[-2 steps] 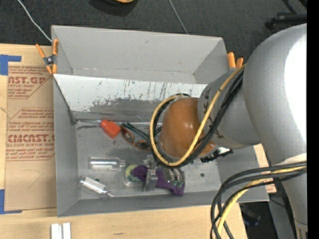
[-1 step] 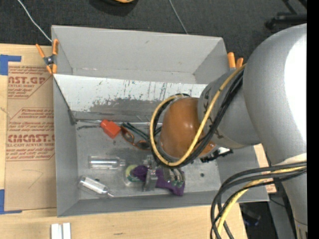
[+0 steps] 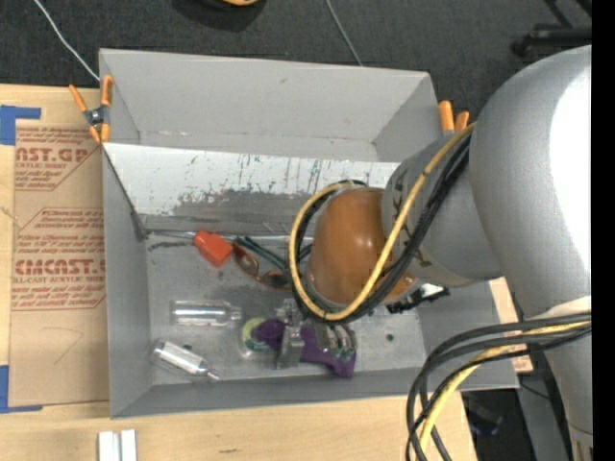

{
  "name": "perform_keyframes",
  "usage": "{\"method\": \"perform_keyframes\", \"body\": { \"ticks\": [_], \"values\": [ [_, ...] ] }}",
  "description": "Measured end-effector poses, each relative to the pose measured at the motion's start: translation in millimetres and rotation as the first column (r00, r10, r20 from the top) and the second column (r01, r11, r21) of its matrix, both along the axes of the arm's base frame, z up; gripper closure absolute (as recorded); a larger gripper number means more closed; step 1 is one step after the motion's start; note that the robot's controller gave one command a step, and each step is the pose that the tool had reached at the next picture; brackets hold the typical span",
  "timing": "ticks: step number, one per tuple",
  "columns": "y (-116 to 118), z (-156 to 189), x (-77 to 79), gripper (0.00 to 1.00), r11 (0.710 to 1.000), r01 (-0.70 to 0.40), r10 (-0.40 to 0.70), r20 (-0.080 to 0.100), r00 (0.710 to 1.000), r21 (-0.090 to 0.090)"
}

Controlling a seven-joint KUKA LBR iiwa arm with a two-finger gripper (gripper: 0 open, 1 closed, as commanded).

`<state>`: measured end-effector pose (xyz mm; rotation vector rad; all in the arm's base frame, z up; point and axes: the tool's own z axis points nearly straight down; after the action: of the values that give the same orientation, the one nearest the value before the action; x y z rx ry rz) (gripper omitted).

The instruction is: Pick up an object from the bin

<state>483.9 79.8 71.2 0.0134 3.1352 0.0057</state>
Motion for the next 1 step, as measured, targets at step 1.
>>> {"method": "perform_keyframes", "body": {
  "ticks": [1],
  "values": [
    [-0.1,7.2,-2.0,1.0,1.0,0.0,0.0,-0.008,1.0,-0.001]
  ]
}}
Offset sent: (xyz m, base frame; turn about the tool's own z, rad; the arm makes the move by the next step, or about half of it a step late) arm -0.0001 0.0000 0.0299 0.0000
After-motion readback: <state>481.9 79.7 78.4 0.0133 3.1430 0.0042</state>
